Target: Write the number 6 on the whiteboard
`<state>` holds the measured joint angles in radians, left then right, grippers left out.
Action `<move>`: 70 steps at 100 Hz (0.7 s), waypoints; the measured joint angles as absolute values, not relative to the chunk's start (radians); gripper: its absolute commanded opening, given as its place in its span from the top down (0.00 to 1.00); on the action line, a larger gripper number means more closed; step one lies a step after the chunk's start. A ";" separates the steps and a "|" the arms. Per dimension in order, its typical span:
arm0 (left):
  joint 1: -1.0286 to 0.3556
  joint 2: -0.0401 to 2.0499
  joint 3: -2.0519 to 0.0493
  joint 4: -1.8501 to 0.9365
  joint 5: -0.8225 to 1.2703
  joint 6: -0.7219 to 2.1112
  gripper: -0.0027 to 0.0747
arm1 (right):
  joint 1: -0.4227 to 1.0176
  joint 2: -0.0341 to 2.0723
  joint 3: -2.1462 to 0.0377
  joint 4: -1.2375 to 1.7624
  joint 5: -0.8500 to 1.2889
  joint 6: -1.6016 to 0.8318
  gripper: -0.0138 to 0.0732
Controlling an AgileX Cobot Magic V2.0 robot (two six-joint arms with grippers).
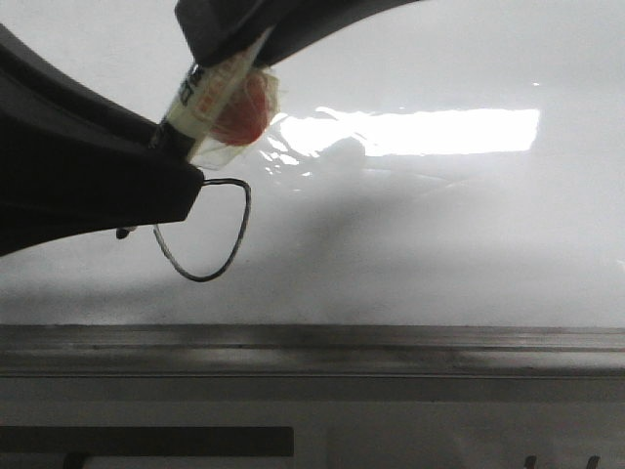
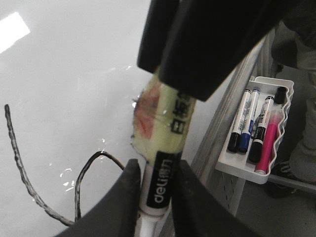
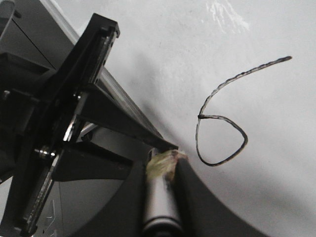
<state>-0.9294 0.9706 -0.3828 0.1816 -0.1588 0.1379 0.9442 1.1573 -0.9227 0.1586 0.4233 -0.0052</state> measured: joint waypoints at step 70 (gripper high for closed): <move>-0.923 0.964 -0.383 -0.056 -0.127 0.140 0.99 | 0.946 1.157 -0.923 0.148 0.416 -0.005 0.43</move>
